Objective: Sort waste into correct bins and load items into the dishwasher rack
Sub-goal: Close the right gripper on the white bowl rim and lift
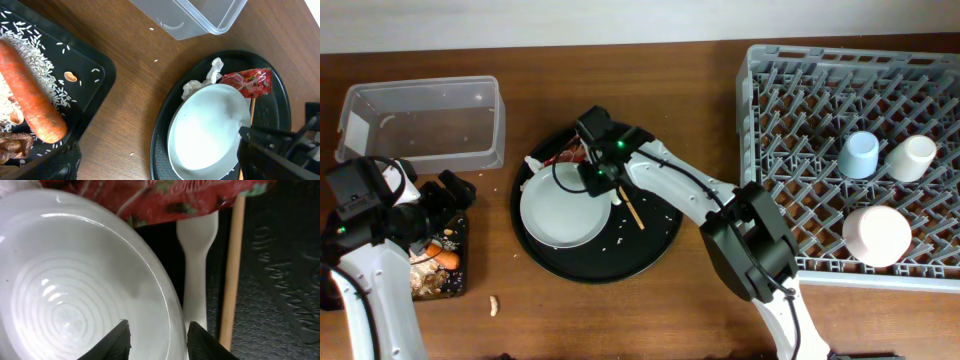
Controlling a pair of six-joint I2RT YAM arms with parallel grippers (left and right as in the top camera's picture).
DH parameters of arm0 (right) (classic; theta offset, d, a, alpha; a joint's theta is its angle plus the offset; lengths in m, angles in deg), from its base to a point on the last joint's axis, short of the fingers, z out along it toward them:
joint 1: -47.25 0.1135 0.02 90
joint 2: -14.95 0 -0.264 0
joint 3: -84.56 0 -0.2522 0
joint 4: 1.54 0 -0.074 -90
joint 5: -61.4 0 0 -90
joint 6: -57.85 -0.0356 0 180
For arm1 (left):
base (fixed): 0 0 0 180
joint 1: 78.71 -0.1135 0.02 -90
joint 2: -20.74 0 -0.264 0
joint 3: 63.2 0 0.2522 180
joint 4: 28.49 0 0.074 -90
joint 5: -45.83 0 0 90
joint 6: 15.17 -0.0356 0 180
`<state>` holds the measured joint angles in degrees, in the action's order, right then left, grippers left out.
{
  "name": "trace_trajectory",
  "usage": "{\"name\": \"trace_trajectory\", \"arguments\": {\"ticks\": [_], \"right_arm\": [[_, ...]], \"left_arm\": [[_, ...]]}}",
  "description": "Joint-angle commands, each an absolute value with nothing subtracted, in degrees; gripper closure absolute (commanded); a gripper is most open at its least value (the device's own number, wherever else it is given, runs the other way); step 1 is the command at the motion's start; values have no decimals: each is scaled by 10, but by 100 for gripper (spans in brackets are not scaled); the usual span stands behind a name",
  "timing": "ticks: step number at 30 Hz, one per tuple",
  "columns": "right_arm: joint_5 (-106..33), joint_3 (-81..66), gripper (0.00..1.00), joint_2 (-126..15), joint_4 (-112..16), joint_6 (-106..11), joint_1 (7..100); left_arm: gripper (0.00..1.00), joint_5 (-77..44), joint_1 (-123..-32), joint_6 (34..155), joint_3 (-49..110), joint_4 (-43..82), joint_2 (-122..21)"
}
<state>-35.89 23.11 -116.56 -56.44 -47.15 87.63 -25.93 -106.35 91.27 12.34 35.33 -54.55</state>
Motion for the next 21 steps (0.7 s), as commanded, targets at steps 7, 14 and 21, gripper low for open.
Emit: {"name": "trace_trajectory", "arguments": {"ticks": [7,14,21], "right_arm": [[-339,225,79,-1186,-567,-477,886],[-339,226,96,-1183,-574,-477,886],[-339,265,96,-1145,-633,-493,868]], "left_arm": [[1,-255,-1066,904,133,352,-546],[1,-255,-1066,904,133,352,-546],[1,-255,-1066,904,133,352,-546]]}}
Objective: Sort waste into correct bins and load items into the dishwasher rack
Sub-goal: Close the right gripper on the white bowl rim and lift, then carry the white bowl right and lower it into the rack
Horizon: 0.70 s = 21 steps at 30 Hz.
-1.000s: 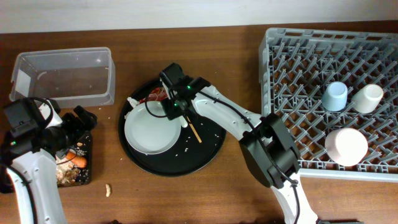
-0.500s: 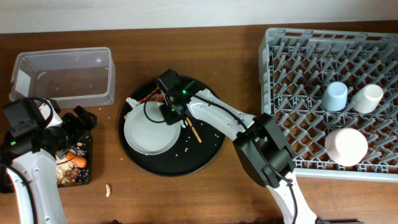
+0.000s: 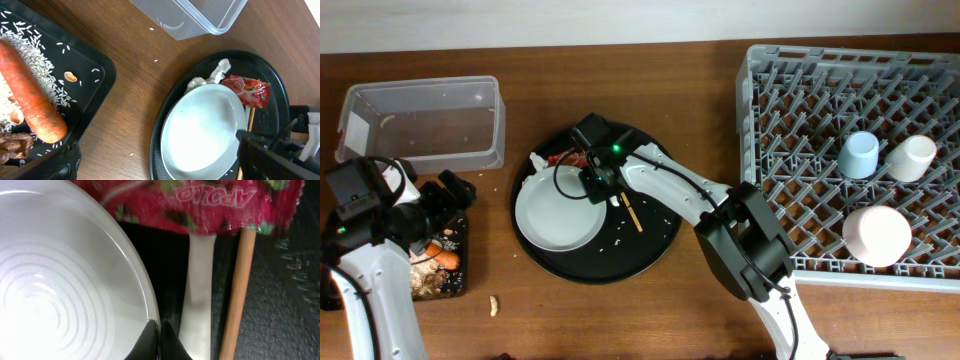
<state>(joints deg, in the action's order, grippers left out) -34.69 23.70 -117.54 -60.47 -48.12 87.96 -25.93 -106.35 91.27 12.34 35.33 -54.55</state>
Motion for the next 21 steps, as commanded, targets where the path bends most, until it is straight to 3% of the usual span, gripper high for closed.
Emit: {"name": "trace_trajectory", "arguments": {"ticks": [1,13,21], "right_arm": [[-339,273,96,-1137,-646,-493,864],[-343,293,96,-953,-730,-508,744],[-297,293,96,-862,-732,-454,537]], "left_arm": [[1,-255,-1066,904,133,352,-546],[1,-255,-1066,904,133,352,-546],[1,-255,-1066,904,133,352,-546]]}}
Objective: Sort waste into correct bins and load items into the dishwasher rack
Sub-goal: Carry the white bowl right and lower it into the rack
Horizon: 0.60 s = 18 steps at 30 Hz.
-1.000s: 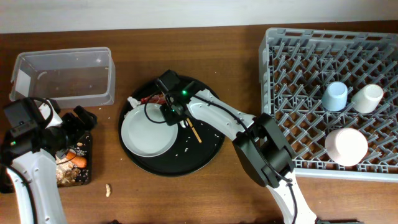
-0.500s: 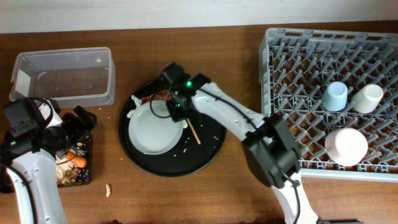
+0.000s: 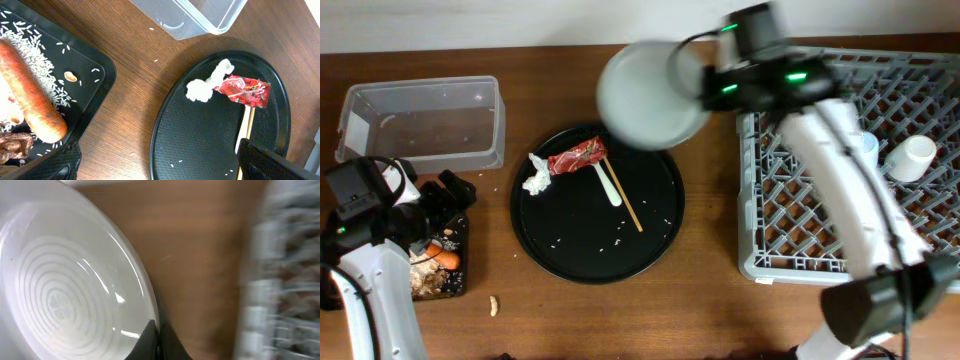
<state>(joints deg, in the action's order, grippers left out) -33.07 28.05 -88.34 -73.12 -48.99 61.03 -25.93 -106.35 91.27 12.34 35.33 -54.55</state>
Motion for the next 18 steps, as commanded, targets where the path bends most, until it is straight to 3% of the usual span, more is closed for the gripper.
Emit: {"name": "trace_trajectory", "arguments": {"ticks": [1,7,18], "right_arm": [[-289,293,96,-862,-733,-454,519],[-98,293,96,-865,-711,-444,431],[217,291,96,-885,-690,-428,475]], "left_arm": [[1,-255,-1066,904,133,352,-546],[1,-255,-1066,904,133,352,-546],[1,-255,-1066,904,133,352,-546]]}}
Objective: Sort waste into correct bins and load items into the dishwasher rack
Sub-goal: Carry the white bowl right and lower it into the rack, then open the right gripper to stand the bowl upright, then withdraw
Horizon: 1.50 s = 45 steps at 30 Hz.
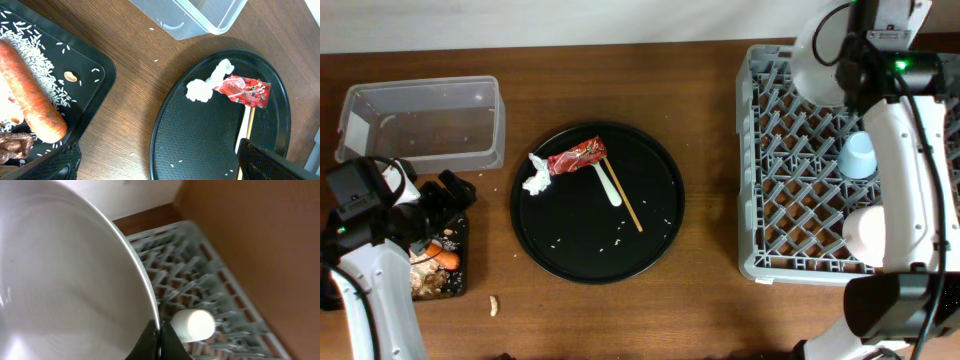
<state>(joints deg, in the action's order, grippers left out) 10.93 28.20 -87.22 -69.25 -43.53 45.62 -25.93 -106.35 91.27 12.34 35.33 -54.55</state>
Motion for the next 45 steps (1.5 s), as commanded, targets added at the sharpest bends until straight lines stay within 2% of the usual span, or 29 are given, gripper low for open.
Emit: {"name": "trace_trajectory", "arguments": {"ticks": [1,18,28,41,42,43,45], "right_arm": [[214,291,96,-890,-690,-427,479],[277,291,96,-1016,-673,-392,529],[340,291,96,-1028,-641,-344,529],[261,291,96,-1028,-664,-341,574],[245,291,88,-1028,-668,-341,575],[227,291,73,-1028,-673,-341,577],[204,291,12,-1028,-681,-341,578]], "left_arm": [[1,-255,-1066,904,133,352,-546],[1,-255,-1066,904,133,352,-546],[1,-255,-1066,904,133,352,-546],[1,-255,-1066,904,133,352,-546],[1,-255,-1066,904,132,352,-546],[1,-255,-1066,904,133,352,-546],[1,-255,-1066,904,133,352,-546]]}}
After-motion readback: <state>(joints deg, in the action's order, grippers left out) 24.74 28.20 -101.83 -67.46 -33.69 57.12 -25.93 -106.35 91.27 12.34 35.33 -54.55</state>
